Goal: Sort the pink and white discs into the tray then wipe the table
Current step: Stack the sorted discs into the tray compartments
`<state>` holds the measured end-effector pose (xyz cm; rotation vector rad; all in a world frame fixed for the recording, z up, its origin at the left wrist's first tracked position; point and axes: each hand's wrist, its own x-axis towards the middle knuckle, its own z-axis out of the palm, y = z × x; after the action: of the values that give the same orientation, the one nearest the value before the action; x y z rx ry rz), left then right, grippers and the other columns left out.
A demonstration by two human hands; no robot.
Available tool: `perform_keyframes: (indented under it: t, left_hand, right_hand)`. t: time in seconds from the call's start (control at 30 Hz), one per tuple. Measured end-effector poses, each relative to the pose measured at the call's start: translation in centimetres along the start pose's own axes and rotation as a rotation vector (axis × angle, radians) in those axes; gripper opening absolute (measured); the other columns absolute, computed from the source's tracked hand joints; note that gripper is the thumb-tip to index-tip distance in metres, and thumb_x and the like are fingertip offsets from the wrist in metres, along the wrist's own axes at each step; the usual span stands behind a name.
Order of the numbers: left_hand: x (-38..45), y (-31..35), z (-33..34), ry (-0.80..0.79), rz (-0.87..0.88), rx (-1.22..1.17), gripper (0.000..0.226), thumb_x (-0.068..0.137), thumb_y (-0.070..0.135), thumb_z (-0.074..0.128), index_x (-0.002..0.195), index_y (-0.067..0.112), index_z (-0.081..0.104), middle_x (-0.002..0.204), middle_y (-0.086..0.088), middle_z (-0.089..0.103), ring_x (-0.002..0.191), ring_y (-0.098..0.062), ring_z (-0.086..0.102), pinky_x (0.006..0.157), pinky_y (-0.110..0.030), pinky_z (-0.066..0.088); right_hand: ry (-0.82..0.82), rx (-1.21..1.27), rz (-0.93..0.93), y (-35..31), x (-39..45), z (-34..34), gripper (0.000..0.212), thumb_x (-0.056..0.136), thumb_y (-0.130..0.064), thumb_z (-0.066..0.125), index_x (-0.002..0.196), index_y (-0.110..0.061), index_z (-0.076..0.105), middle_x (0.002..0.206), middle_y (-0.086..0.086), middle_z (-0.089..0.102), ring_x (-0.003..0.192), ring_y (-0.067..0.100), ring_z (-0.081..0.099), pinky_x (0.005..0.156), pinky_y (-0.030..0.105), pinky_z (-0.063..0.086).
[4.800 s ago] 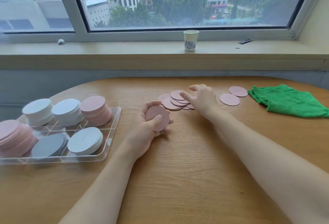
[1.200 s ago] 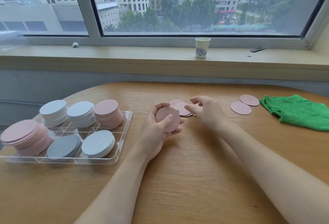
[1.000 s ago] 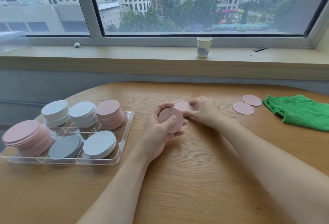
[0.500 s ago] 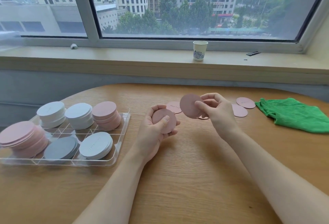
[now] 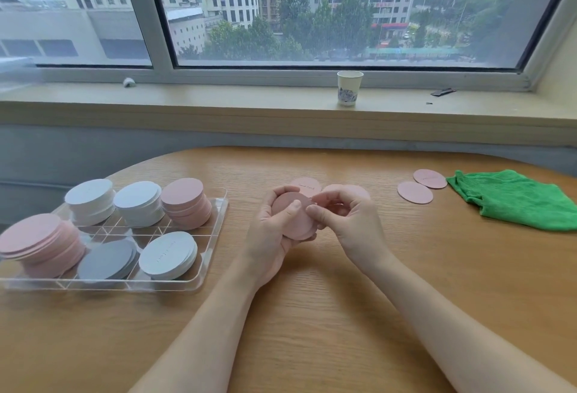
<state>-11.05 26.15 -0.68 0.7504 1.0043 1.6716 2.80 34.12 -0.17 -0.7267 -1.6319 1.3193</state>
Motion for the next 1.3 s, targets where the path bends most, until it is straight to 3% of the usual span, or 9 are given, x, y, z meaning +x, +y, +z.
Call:
perform_keyframes:
  t: [0.07, 0.2, 0.3, 0.43, 0.53, 0.73, 0.93, 1.13, 1.3]
  left_hand:
    - [0.1, 0.0, -0.1, -0.017, -0.012, -0.019, 0.023, 0.102, 0.006, 0.059, 0.122, 0.016, 0.057, 0.115, -0.018, 0.071, 0.093, -0.038, 0.071, 0.074, -0.041, 0.059]
    - [0.0, 0.0, 0.0, -0.025, -0.03, -0.04, 0.031, 0.102, 0.002, 0.058, 0.13, 0.013, 0.053, 0.125, -0.027, 0.065, 0.103, -0.042, 0.07, 0.072, -0.041, 0.061]
    - [0.1, -0.1, -0.2, -0.001, -0.038, -0.029, 0.034, 0.102, 0.0, 0.058, 0.134, 0.012, 0.052, 0.135, -0.033, 0.058, 0.105, -0.043, 0.071, 0.07, -0.039, 0.061]
    - [0.3, -0.1, -0.3, 0.011, -0.053, -0.008, 0.033, 0.101, -0.001, 0.059, 0.13, 0.016, 0.056, 0.137, -0.032, 0.057, 0.105, -0.042, 0.072, 0.069, -0.037, 0.059]
    - [0.4, -0.2, -0.2, 0.016, -0.061, 0.007, 0.033, 0.101, -0.001, 0.059, 0.129, 0.016, 0.056, 0.137, -0.031, 0.058, 0.105, -0.041, 0.073, 0.067, -0.035, 0.058]
    - [0.4, -0.3, 0.0, 0.021, -0.069, 0.034, 0.033, 0.101, -0.001, 0.06, 0.127, 0.019, 0.057, 0.138, -0.03, 0.057, 0.104, -0.04, 0.073, 0.065, -0.033, 0.058]
    - [0.4, -0.3, 0.1, 0.009, -0.07, 0.026, 0.034, 0.101, -0.001, 0.061, 0.128, 0.018, 0.057, 0.14, -0.032, 0.055, 0.102, -0.038, 0.073, 0.067, -0.035, 0.059]
    - [0.4, -0.3, 0.2, 0.007, -0.078, 0.044, 0.033, 0.101, -0.001, 0.06, 0.128, 0.017, 0.057, 0.14, -0.032, 0.054, 0.102, -0.039, 0.073, 0.066, -0.035, 0.059]
    - [0.6, -0.3, 0.2, 0.011, -0.079, 0.046, 0.032, 0.101, -0.001, 0.06, 0.127, 0.018, 0.057, 0.14, -0.032, 0.054, 0.1, -0.038, 0.074, 0.068, -0.037, 0.059]
  right_hand:
    - [0.003, -0.034, -0.005, 0.0, 0.0, 0.0, 0.015, 0.082, -0.006, 0.082, 0.094, -0.01, 0.074, 0.086, -0.006, 0.074, 0.075, 0.026, 0.073, 0.074, 0.039, 0.061]
    - [0.027, -0.08, -0.017, 0.0, 1.1, -1.4, 0.014, 0.085, -0.012, 0.079, 0.097, -0.017, 0.074, 0.087, -0.006, 0.076, 0.077, 0.015, 0.073, 0.075, 0.025, 0.058]
    - [0.101, -0.469, -0.089, 1.8, 3.3, -4.1, 0.01, 0.089, -0.024, 0.076, 0.099, -0.025, 0.074, 0.096, -0.009, 0.075, 0.087, 0.007, 0.068, 0.08, 0.022, 0.048]
    - [0.05, -0.944, 0.033, 3.8, 6.2, -6.7, 0.055, 0.087, -0.049, 0.073, 0.13, -0.016, 0.065, 0.134, 0.006, 0.061, 0.129, 0.027, 0.048, 0.108, 0.039, 0.035]
    - [-0.015, -1.068, 0.169, 4.5, 7.2, -7.1, 0.071, 0.083, -0.064, 0.068, 0.137, -0.019, 0.06, 0.143, 0.004, 0.053, 0.136, 0.029, 0.037, 0.111, 0.042, 0.027]
    - [-0.015, -0.992, 0.113, 4.7, 7.3, -7.5, 0.073, 0.069, -0.063, 0.081, 0.122, -0.013, 0.068, 0.122, 0.003, 0.064, 0.12, 0.023, 0.053, 0.106, 0.045, 0.038]
    - [-0.016, -0.925, -0.038, 5.0, 7.0, -7.1, 0.076, 0.066, -0.063, 0.082, 0.118, -0.01, 0.068, 0.126, -0.001, 0.062, 0.119, 0.018, 0.056, 0.105, 0.043, 0.044]
    - [-0.081, -0.952, 0.052, 4.8, 8.0, -5.7, 0.077, 0.063, -0.072, 0.078, 0.12, -0.023, 0.067, 0.122, -0.005, 0.066, 0.117, 0.019, 0.056, 0.104, 0.048, 0.041]
    - [-0.143, -0.837, 0.175, 4.5, 9.2, -5.4, 0.068, 0.067, -0.05, 0.089, 0.125, -0.025, 0.065, 0.124, 0.0, 0.063, 0.118, 0.02, 0.056, 0.106, 0.04, 0.043]
